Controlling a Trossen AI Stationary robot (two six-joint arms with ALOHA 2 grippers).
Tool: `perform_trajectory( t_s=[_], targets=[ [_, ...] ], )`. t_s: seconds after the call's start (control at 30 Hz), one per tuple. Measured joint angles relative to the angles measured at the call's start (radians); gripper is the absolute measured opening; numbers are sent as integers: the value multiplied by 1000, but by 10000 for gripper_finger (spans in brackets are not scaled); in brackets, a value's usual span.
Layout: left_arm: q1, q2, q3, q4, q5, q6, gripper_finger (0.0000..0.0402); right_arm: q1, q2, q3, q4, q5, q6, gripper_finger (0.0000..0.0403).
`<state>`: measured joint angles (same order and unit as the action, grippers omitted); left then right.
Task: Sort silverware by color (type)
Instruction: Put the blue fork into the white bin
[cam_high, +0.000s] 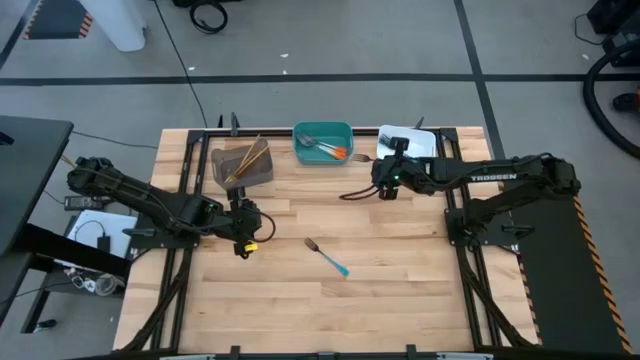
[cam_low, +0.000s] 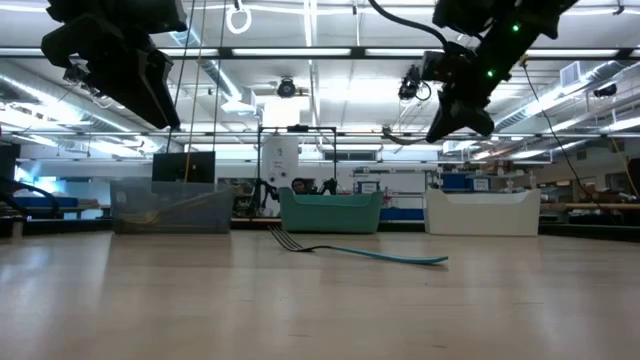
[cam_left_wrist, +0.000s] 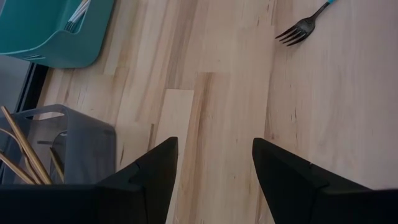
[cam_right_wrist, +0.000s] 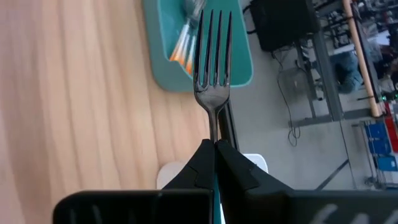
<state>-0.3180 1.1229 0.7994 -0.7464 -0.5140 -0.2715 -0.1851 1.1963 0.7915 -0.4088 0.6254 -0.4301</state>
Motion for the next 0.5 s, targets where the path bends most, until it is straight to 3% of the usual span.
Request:
perform_trajectory(
  t_s=[0.5],
  targets=[
    [0,0,0,3,0,-5,217,-181,-119,-126,113,28,15,9]
  ],
)
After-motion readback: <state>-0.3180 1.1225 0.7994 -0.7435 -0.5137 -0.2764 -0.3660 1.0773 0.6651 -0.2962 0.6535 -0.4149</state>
